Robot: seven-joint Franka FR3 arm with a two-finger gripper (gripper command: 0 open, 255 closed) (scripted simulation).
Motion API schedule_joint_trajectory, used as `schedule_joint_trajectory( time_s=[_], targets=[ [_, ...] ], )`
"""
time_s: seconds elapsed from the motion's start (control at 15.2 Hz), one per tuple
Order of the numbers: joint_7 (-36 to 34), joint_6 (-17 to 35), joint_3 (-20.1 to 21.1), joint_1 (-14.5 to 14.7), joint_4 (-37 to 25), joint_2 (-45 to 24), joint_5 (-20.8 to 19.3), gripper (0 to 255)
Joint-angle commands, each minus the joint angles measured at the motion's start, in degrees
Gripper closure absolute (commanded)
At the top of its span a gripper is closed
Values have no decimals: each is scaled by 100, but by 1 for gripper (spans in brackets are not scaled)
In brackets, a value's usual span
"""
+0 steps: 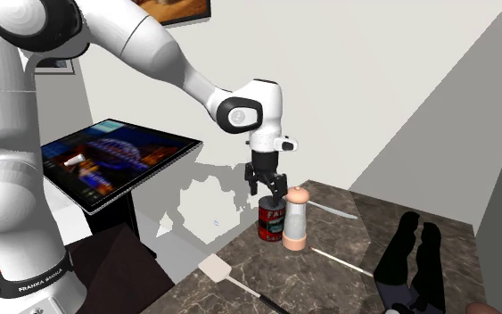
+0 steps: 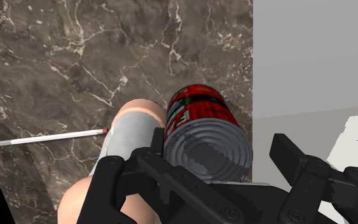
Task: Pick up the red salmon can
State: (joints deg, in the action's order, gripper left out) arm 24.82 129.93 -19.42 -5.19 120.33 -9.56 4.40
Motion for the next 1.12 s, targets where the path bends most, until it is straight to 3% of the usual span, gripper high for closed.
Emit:
schedule_joint_trajectory(
  time_s=[0.0,0.46,0.53,1.06],
  targets=[
    [71,108,4,-28,-32,-133,59,0],
    [169,486,47,-62,92,-405,202,0],
    [177,490,46,-67,89,-414,206,255],
    [175,483,47,-66,77,-418,207,255]
  ],
)
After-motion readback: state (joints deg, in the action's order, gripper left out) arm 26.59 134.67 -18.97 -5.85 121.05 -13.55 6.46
